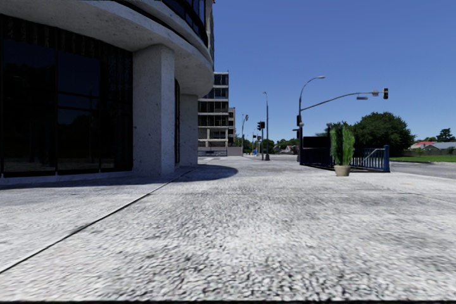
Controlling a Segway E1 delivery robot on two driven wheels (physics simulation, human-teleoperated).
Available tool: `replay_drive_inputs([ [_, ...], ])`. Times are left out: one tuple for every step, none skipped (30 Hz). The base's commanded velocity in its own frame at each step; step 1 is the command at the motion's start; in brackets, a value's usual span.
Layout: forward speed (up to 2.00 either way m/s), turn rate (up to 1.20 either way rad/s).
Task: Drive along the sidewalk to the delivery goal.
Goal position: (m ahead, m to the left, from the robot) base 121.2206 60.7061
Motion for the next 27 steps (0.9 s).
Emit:
replay_drive_inputs([
  [2.0,0.0],
  [2.0,0.0],
  [2.0,0.0],
  [2.0,0.0],
  [2.0,0.0],
  [2.0,0.0],
  [2.0,0.0],
  [2.0,0.0],
  [2.0,0.0],
  [2.0,0.0],
  [2.0,0.0],
  [2.0,0.0],
  [2.0,0.0],
  [2.0,0.0],
  [2.0,0.0],
  [2.0,0.0],
  [2.0,0.0],
  [2.0,0.0],
  [2.0,0.0],
  [2.0,0.0],
  [2.0,0.0],
  [2.0,0.0],
  [2.0,0.0],
  [2.0,0.0],
  [2.0,0.0],
  [2.0,0.0],
  [2.0,0.0],
])
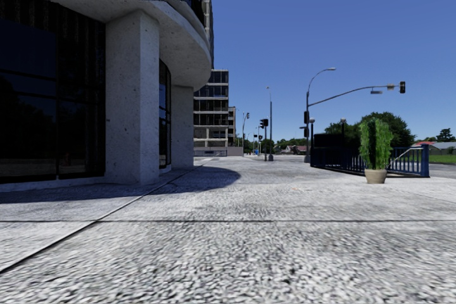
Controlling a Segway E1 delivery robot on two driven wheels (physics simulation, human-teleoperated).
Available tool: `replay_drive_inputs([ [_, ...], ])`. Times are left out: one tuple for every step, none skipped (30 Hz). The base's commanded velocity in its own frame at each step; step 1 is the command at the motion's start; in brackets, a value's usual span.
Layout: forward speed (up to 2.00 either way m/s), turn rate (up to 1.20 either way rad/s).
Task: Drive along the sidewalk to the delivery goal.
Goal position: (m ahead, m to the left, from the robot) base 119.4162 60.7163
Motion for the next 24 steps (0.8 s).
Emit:
replay_drive_inputs([
  [2.0,0.0],
  [2.0,0.0],
  [2.0,0.0],
  [2.0,0.0],
  [2.0,0.0],
  [2.0,0.0],
  [2.0,0.0],
  [2.0,0.0],
  [2.0,0.0],
  [2.0,0.0],
  [2.0,0.0],
  [2.0,0.0],
  [2.0,0.0],
  [2.0,0.0],
  [2.0,0.0],
  [2.0,0.0],
  [2.0,0.0],
  [2.0,-0.03],
  [2.0,-0.18],
  [2.0,-0.18],
  [2.0,-0.31],
  [2.0,-0.35],
  [2.0,-0.35],
  [2.0,-0.35],
])
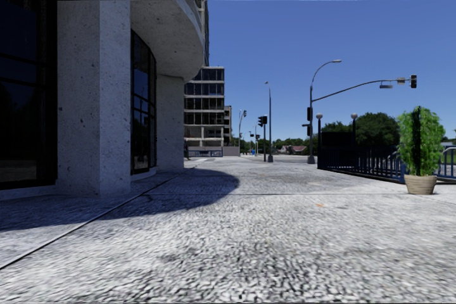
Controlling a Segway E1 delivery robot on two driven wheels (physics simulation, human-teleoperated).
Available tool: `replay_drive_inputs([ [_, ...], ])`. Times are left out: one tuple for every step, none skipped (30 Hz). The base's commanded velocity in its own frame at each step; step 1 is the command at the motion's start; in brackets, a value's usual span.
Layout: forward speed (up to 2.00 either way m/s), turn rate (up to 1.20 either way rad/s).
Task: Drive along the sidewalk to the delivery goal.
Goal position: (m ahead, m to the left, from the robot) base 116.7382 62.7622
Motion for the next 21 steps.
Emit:
replay_drive_inputs([
  [2.0,-0.22],
  [2.0,-0.03],
  [2.0,0.0],
  [2.0,0.0],
  [2.0,0.0],
  [2.0,0.0],
  [2.0,0.0],
  [2.0,0.0],
  [2.0,0.0],
  [2.0,0.0],
  [2.0,0.0],
  [2.0,0.0],
  [2.0,0.0],
  [2.0,0.0],
  [2.0,0.0],
  [2.0,0.0],
  [2.0,0.0],
  [2.0,0.0],
  [2.0,0.0],
  [2.0,0.0],
  [2.0,0.0],
])
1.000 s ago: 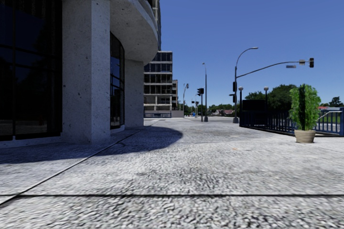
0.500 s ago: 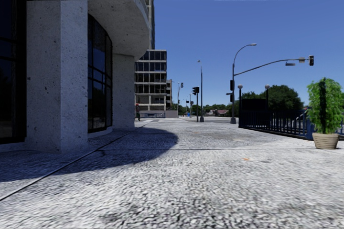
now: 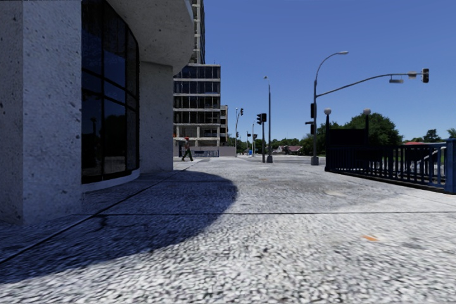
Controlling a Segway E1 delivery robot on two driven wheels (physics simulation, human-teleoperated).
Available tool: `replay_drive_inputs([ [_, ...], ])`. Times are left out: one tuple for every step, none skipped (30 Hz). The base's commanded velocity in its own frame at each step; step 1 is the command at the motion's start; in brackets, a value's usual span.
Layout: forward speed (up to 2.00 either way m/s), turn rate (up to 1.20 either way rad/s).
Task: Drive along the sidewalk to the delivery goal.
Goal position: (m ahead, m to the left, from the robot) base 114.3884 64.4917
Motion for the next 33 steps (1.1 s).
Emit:
replay_drive_inputs([
  [2.0,0.0],
  [2.0,0.0],
  [2.0,0.0],
  [2.0,0.0],
  [2.0,0.0],
  [2.0,0.0],
  [2.0,0.0],
  [2.0,0.0],
  [2.0,0.0],
  [2.0,0.0],
  [2.0,-0.07],
  [2.0,-0.07],
  [2.0,-0.2],
  [2.0,-0.24],
  [2.0,-0.25],
  [2.0,-0.2],
  [2.0,-0.2],
  [2.0,0.0],
  [2.0,0.0],
  [2.0,0.0],
  [2.0,0.0],
  [2.0,0.0],
  [2.0,0.0],
  [2.0,0.0],
  [2.0,0.0],
  [2.0,0.0],
  [2.0,0.0],
  [2.0,0.0],
  [2.0,0.0],
  [2.0,0.0],
  [2.0,0.0],
  [2.0,0.0],
  [2.0,0.0],
])
